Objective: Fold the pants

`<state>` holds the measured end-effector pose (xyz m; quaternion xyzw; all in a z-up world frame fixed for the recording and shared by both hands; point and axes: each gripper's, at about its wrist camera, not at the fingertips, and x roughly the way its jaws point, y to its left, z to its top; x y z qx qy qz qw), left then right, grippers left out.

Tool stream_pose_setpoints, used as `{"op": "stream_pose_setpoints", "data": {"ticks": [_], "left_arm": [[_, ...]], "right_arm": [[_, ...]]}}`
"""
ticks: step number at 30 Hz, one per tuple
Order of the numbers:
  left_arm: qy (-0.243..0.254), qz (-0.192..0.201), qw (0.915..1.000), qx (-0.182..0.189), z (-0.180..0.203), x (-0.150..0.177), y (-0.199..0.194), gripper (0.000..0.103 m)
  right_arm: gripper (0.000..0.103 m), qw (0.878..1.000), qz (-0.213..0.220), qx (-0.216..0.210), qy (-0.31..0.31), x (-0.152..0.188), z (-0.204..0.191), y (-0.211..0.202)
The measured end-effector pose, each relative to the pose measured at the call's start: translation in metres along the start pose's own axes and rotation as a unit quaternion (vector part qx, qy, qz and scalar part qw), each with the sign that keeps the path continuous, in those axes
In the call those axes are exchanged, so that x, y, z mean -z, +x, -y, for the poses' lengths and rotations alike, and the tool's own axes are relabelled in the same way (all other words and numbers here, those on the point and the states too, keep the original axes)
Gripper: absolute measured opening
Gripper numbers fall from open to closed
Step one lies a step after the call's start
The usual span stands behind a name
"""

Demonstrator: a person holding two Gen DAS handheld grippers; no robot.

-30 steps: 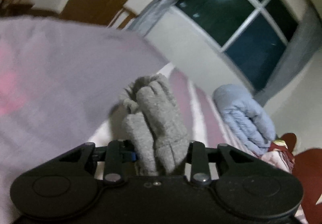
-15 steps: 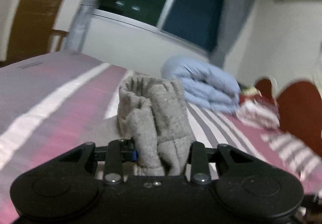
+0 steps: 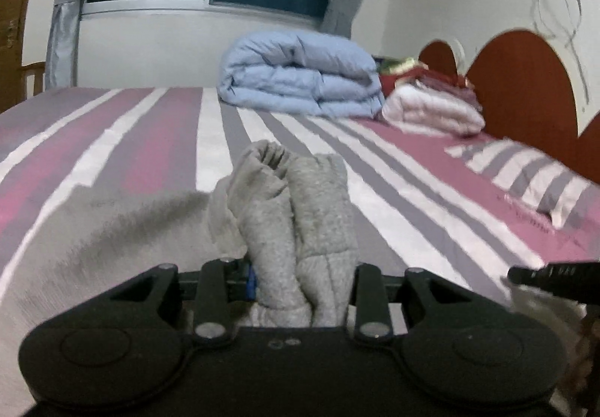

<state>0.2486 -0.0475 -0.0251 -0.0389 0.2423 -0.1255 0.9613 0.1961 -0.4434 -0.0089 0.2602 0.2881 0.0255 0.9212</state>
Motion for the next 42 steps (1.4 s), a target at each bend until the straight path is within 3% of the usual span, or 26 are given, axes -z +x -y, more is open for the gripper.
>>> {"op": "stream_pose_setpoints", "data": {"ticks": [16, 19, 20, 22, 23, 24, 26, 28, 30, 33, 36, 42], "left_arm": [[0.07, -0.011, 0.9966, -0.041, 0.048, 0.017, 0.015, 0.022], [0.105, -0.014, 0.9927, -0.058, 0.059, 0.02, 0.018, 0.022], [0.123, -0.013, 0.9898, -0.07, 0.066, 0.022, 0.019, 0.025], [0.145, -0.014, 0.9861, -0.08, 0.077, 0.025, 0.02, 0.05], [0.141, -0.006, 0.9881, -0.059, 0.081, 0.025, 0.017, 0.086], [0.131, 0.011, 0.9911, -0.023, 0.083, 0.025, 0.011, 0.097], [0.125, 0.026, 0.9919, 0.003, 0.089, 0.026, 0.001, 0.091], [0.122, 0.02, 0.9922, 0.015, 0.088, 0.025, -0.003, 0.077], [0.108, 0.024, 0.9937, 0.017, 0.075, 0.022, -0.011, 0.067], [0.069, 0.044, 0.9966, -0.002, 0.033, 0.013, -0.033, 0.067], [0.012, 0.07, 0.9965, -0.044, -0.026, 0.011, -0.065, 0.077], [-0.087, 0.054, 0.9863, -0.129, -0.135, 0.024, -0.102, 0.076]], "right_arm": [[0.006, 1.0, -0.011, -0.003, 0.007, 0.004, 0.0, 0.003], [0.006, 1.0, -0.014, 0.0, 0.004, 0.005, -0.002, 0.006], [0.006, 1.0, -0.014, 0.0, 0.003, 0.005, -0.004, 0.006], [0.006, 1.0, -0.015, 0.002, 0.004, 0.007, -0.003, 0.007], [0.006, 1.0, -0.015, 0.002, 0.005, 0.007, -0.003, 0.007], [0.006, 1.0, -0.014, 0.002, 0.005, 0.007, -0.003, 0.006], [0.006, 1.0, -0.013, 0.005, 0.005, 0.007, -0.003, 0.005], [0.006, 1.0, -0.012, 0.007, 0.005, 0.008, -0.003, 0.004], [0.006, 1.0, -0.011, 0.009, 0.004, 0.008, -0.003, 0.002], [0.006, 1.0, -0.01, -0.003, 0.002, 0.009, -0.007, -0.002], [0.006, 1.0, -0.009, -0.023, -0.01, 0.012, -0.019, -0.006], [0.006, 0.987, -0.036, -0.157, -0.018, 0.019, -0.072, -0.007]]}}
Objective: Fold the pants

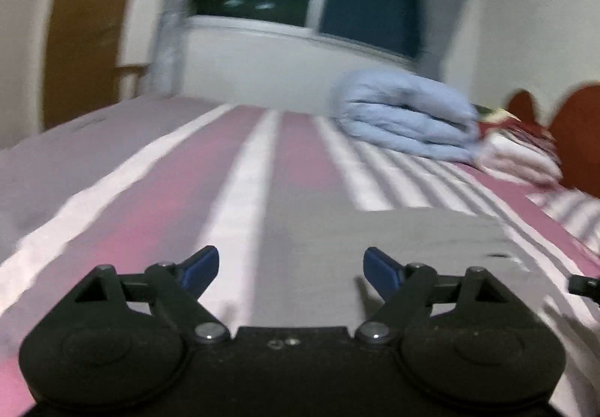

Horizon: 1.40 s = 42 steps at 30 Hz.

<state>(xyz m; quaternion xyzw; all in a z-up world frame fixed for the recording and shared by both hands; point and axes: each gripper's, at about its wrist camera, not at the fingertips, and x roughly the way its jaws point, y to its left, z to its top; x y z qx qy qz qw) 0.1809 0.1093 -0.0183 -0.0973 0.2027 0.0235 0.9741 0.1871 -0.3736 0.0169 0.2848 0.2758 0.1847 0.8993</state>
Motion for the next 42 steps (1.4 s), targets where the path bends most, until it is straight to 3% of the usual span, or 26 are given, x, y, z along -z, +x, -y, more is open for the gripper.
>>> {"op": "stream_pose_setpoints", "data": {"ticks": [6, 8, 9, 10, 14, 16, 19, 24, 26, 27, 28, 30, 32, 34, 36, 38, 42], "left_arm": [[-0.065, -0.004, 0.9974, -0.028, -0.049, 0.018, -0.006, 0.078], [-0.081, -0.021, 0.9961, -0.027, -0.059, 0.023, -0.003, 0.08], [-0.09, -0.029, 0.9951, -0.029, -0.062, 0.024, -0.001, 0.08], [-0.093, -0.033, 0.9946, -0.032, -0.065, 0.025, 0.0, 0.08], [-0.101, -0.026, 0.9939, -0.036, -0.078, 0.027, -0.003, 0.081], [-0.11, -0.024, 0.993, -0.036, -0.082, 0.027, -0.005, 0.081], [-0.115, -0.022, 0.9925, -0.035, -0.088, 0.03, -0.008, 0.082], [-0.118, -0.027, 0.9922, -0.032, -0.09, 0.03, -0.006, 0.082], [-0.117, -0.03, 0.9921, -0.032, -0.09, 0.03, -0.004, 0.082], [-0.116, -0.032, 0.9922, -0.032, -0.089, 0.03, -0.002, 0.082], [-0.115, -0.034, 0.9923, -0.033, -0.089, 0.031, -0.002, 0.082], [-0.112, -0.034, 0.9925, -0.035, -0.089, 0.031, -0.002, 0.083], [-0.108, -0.034, 0.9929, -0.035, -0.089, 0.032, -0.002, 0.083], [-0.102, -0.035, 0.9934, -0.038, -0.089, 0.032, -0.002, 0.083], [-0.102, -0.038, 0.9933, -0.041, -0.089, 0.033, -0.002, 0.084], [-0.104, -0.039, 0.9929, -0.042, -0.09, 0.033, -0.001, 0.084], [-0.105, -0.041, 0.9925, -0.047, -0.088, 0.033, -0.002, 0.085]], "right_arm": [[0.008, 0.999, -0.022, -0.035, 0.009, 0.014, -0.045, 0.023], [0.039, 0.999, -0.022, -0.032, 0.011, 0.018, -0.053, 0.026], [0.073, 0.999, -0.016, -0.03, 0.01, 0.02, -0.055, 0.025], [0.08, 1.0, -0.003, -0.026, 0.007, 0.022, -0.06, 0.023], [0.08, 0.999, -0.005, -0.047, 0.018, 0.028, -0.071, 0.023], [0.072, 0.998, -0.013, -0.052, 0.021, 0.032, -0.077, 0.028], [0.065, 0.998, -0.037, -0.035, 0.031, 0.036, -0.08, 0.041], [0.061, 0.997, -0.05, -0.029, 0.047, 0.031, -0.081, 0.064], [0.049, 0.994, -0.078, -0.014, 0.069, 0.024, -0.077, 0.086], [0.027, 0.993, -0.087, -0.006, 0.075, 0.022, -0.076, 0.095], [0.02, 0.992, -0.098, -0.002, 0.077, 0.018, -0.077, 0.103], [0.019, 0.995, -0.079, -0.024, 0.063, 0.008, -0.085, 0.099], [0.019, 0.996, -0.028, -0.067, 0.048, -0.008, -0.094, 0.077], [0.019, 0.996, 0.003, -0.068, 0.06, -0.02, -0.088, 0.063], [0.019, 0.997, -0.009, -0.034, 0.064, -0.018, -0.069, 0.067], [0.019, 0.994, -0.07, 0.018, 0.088, -0.001, -0.037, 0.09], [0.022, 0.993, -0.072, -0.002, 0.093, 0.006, -0.024, 0.086]]}}
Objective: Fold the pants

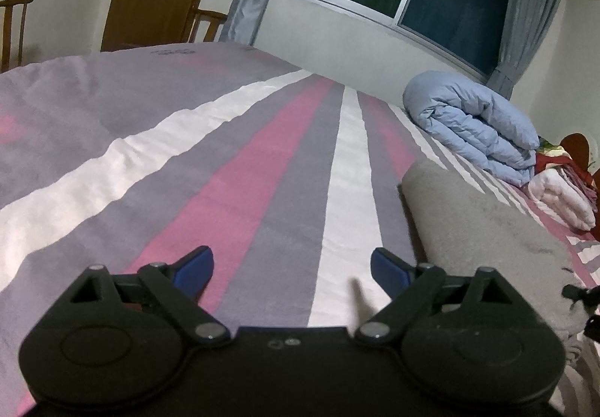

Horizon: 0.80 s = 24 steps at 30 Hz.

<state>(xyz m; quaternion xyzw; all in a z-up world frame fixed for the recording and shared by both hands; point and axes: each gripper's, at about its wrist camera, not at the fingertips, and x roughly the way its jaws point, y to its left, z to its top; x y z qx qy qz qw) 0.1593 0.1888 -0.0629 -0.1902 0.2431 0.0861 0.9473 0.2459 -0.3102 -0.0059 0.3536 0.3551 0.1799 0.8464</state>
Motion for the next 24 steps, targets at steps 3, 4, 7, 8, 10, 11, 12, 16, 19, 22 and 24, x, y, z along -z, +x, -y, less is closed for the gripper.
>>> {"op": "stream_pose_setpoints", "data": {"ticks": [3, 4, 7, 8, 10, 11, 12, 16, 19, 22, 24], "left_arm": [[0.002, 0.0, 1.0, -0.005, 0.002, 0.0, 0.0, 0.085], [0.004, 0.001, 1.0, -0.005, 0.002, 0.001, 0.0, 0.085], [0.007, 0.0, 1.0, -0.007, 0.003, 0.001, 0.001, 0.086], [0.007, 0.0, 0.9999, -0.007, 0.003, 0.001, 0.001, 0.086], [0.007, 0.0, 0.9999, -0.008, 0.003, 0.001, 0.001, 0.086], [0.007, 0.0, 0.9999, -0.008, 0.003, 0.001, 0.001, 0.086], [0.006, 0.0, 0.9999, -0.009, 0.003, 0.001, 0.001, 0.086], [0.003, 0.003, 0.9999, -0.01, 0.005, 0.001, 0.0, 0.086], [0.005, 0.002, 1.0, -0.006, 0.005, 0.002, -0.002, 0.086], [0.011, 0.001, 0.9999, -0.002, 0.007, 0.003, -0.003, 0.086], [0.015, -0.002, 0.9999, 0.0, 0.007, 0.003, -0.003, 0.086]], "right_arm": [[0.028, 1.0, 0.015, -0.005, -0.024, 0.001, -0.012, -0.013], [0.03, 0.999, 0.022, -0.007, -0.035, 0.003, -0.014, -0.019], [0.041, 0.998, 0.041, 0.001, -0.037, 0.012, -0.014, -0.039], [0.046, 0.999, 0.046, -0.004, -0.028, 0.013, -0.01, -0.044], [0.055, 0.999, 0.042, -0.016, -0.003, 0.018, -0.006, -0.05], [0.055, 0.999, 0.036, -0.019, 0.006, 0.02, -0.004, -0.051], [0.055, 0.999, 0.031, -0.018, 0.013, 0.022, -0.003, -0.051], [0.055, 0.999, 0.017, -0.02, 0.033, 0.022, -0.001, -0.044], [0.055, 0.999, 0.016, -0.013, 0.043, 0.024, -0.001, -0.038], [0.055, 0.998, 0.014, -0.013, 0.063, 0.025, 0.003, -0.028], [0.059, 0.997, 0.012, -0.018, 0.076, 0.023, 0.005, -0.019]]}}
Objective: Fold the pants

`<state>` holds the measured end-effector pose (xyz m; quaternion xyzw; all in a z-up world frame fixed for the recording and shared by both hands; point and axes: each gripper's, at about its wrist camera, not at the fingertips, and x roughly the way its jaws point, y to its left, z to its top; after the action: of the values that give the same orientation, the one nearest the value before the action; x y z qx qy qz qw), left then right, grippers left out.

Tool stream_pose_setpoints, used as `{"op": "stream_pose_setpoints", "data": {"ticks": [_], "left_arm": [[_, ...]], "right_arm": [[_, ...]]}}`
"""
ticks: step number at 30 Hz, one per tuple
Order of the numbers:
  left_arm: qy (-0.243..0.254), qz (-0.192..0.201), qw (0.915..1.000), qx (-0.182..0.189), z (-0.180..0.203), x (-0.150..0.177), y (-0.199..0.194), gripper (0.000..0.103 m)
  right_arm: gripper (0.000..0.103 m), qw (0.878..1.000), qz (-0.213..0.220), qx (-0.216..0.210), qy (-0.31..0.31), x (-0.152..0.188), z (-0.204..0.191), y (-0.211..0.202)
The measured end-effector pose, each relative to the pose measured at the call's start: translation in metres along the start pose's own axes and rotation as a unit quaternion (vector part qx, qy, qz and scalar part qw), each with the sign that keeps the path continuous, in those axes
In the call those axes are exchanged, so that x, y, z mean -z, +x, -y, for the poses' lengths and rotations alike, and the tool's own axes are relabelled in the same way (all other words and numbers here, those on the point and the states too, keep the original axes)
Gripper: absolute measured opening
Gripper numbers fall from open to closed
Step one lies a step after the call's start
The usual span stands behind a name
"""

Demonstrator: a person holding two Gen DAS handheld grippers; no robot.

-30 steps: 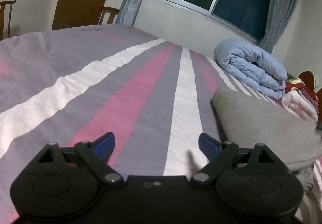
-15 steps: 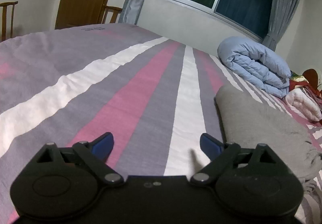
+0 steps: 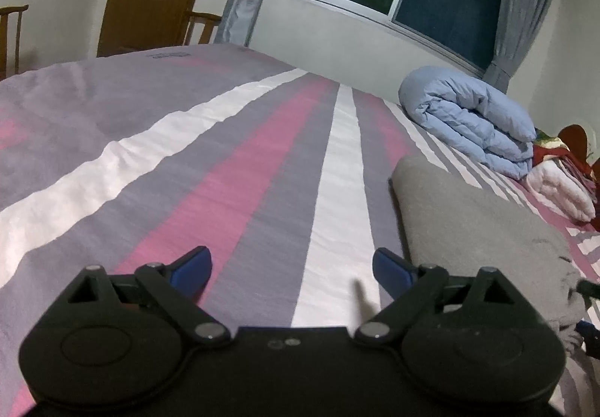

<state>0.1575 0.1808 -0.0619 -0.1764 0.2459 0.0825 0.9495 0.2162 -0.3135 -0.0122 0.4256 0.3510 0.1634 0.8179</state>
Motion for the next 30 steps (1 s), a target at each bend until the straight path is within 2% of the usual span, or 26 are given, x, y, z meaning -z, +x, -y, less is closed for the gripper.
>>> {"op": "stream_pose_setpoints", "data": {"ticks": [4, 9, 12, 17, 21, 26, 28, 29, 30], "left_arm": [[-0.001, -0.004, 1.0, 0.0, 0.0, 0.0, 0.002, 0.086], [-0.01, -0.002, 0.9999, 0.002, -0.002, 0.0, 0.002, 0.086], [-0.009, -0.004, 0.9999, 0.002, -0.002, 0.001, 0.002, 0.086], [-0.006, -0.005, 1.0, 0.002, -0.002, 0.001, 0.001, 0.086], [-0.008, -0.003, 1.0, 0.002, -0.003, 0.001, 0.0, 0.086], [-0.003, -0.006, 1.0, 0.0, 0.0, 0.001, 0.001, 0.087], [0.001, -0.008, 1.0, -0.001, 0.001, 0.001, 0.002, 0.087], [0.001, -0.009, 1.0, -0.002, 0.0, 0.0, 0.002, 0.087], [0.0, -0.011, 0.9999, -0.003, 0.0, 0.0, 0.004, 0.087]], "right_arm": [[0.061, 1.0, -0.008, 0.003, -0.019, -0.004, -0.007, 0.013], [0.061, 0.999, -0.002, -0.011, 0.047, -0.002, 0.01, -0.003], [0.061, 0.998, 0.003, -0.023, 0.056, 0.001, 0.014, -0.009], [0.061, 0.997, -0.003, -0.013, 0.071, -0.003, 0.012, -0.009], [0.061, 0.997, 0.0, -0.023, 0.079, 0.002, 0.015, -0.022], [0.062, 0.995, -0.003, -0.03, 0.094, -0.001, 0.016, 0.001], [0.083, 0.997, -0.01, -0.017, 0.078, -0.006, 0.006, 0.019], [0.083, 0.998, -0.01, -0.012, 0.06, -0.009, -0.003, 0.025], [0.069, 0.999, -0.013, -0.003, 0.038, -0.012, -0.012, 0.028]]}}
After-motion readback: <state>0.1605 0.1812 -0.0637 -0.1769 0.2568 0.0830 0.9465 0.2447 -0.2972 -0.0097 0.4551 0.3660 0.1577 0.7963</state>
